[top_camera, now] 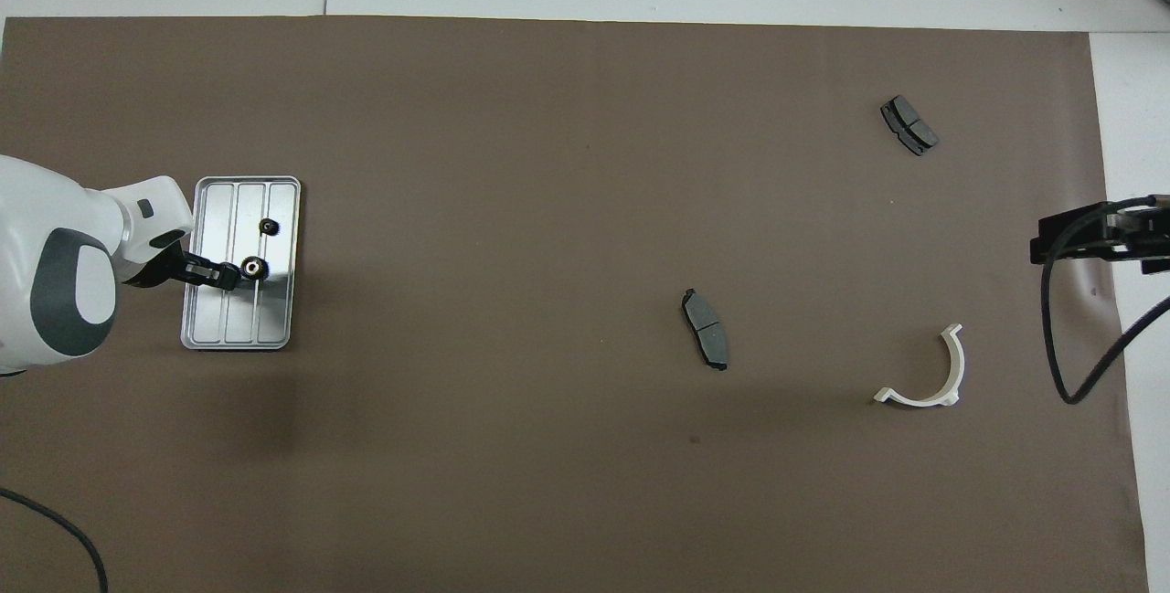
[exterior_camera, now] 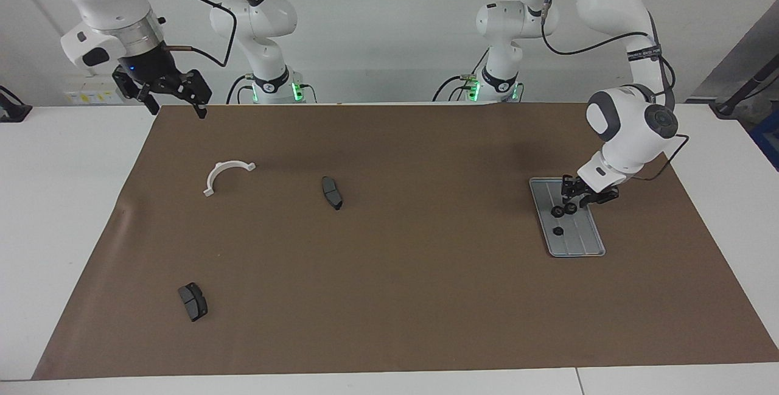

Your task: Pick bearing gear from pile to tray

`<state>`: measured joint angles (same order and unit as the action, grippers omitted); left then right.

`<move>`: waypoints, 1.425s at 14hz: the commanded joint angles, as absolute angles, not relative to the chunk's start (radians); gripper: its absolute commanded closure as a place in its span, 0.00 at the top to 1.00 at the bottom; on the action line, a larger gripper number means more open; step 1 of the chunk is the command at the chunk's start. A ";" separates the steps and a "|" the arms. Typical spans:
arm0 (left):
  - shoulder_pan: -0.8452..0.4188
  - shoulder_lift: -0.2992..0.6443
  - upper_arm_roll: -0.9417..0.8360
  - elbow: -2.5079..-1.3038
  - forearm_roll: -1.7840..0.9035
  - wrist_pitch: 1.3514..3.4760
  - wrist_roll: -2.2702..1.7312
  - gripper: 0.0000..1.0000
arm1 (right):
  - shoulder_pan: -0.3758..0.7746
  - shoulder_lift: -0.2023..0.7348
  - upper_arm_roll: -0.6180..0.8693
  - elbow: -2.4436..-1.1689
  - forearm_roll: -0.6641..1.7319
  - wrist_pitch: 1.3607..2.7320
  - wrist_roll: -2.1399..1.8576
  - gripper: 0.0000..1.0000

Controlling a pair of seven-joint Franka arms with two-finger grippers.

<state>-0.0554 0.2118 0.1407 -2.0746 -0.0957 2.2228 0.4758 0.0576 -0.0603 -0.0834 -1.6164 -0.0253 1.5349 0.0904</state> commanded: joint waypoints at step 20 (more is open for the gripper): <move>-0.123 0.064 0.113 -1.506 0.014 1.568 0.227 1.00 | 0.041 -0.077 -0.090 -1.631 -0.018 1.545 0.074 1.00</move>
<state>-0.1129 0.0755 0.1101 -1.5092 -0.0375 1.5893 0.2528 0.0461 -0.0604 -0.0898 -1.6164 -0.0253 1.5353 0.0904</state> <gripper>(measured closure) 0.000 0.000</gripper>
